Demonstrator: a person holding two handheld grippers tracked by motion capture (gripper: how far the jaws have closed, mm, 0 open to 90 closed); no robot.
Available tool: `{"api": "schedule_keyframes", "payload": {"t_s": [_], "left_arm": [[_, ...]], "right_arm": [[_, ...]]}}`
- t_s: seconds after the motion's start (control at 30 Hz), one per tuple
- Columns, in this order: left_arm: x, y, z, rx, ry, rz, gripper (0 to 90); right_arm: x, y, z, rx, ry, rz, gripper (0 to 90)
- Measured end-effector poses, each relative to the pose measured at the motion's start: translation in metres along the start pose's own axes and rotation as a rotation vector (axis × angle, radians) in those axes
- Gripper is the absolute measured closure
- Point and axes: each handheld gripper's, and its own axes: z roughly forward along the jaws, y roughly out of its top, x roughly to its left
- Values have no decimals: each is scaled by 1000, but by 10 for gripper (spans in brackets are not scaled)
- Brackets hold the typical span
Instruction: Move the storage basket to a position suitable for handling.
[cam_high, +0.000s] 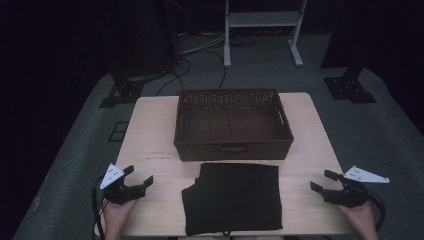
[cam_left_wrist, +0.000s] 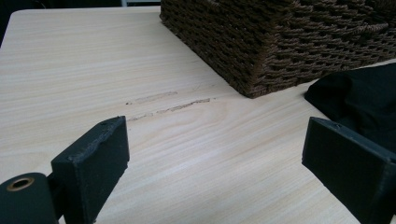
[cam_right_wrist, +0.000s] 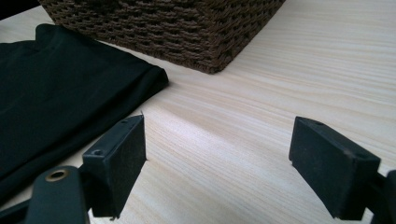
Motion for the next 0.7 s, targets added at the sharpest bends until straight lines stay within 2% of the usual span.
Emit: {"api": "schedule_keyframes", "payload": {"t_s": [0.27, 0.5, 0.7], "left_arm": [[-6, 2, 2, 18, -8, 34, 65], [-13, 9, 2, 2, -25, 57, 65], [-19, 14, 6, 26, -41, 93, 66]], "right_arm": [[2, 3, 1, 5, 7, -19, 179], [5, 9, 0, -2, 19, -33, 173], [9, 18, -1, -1, 35, -58, 169]]}}
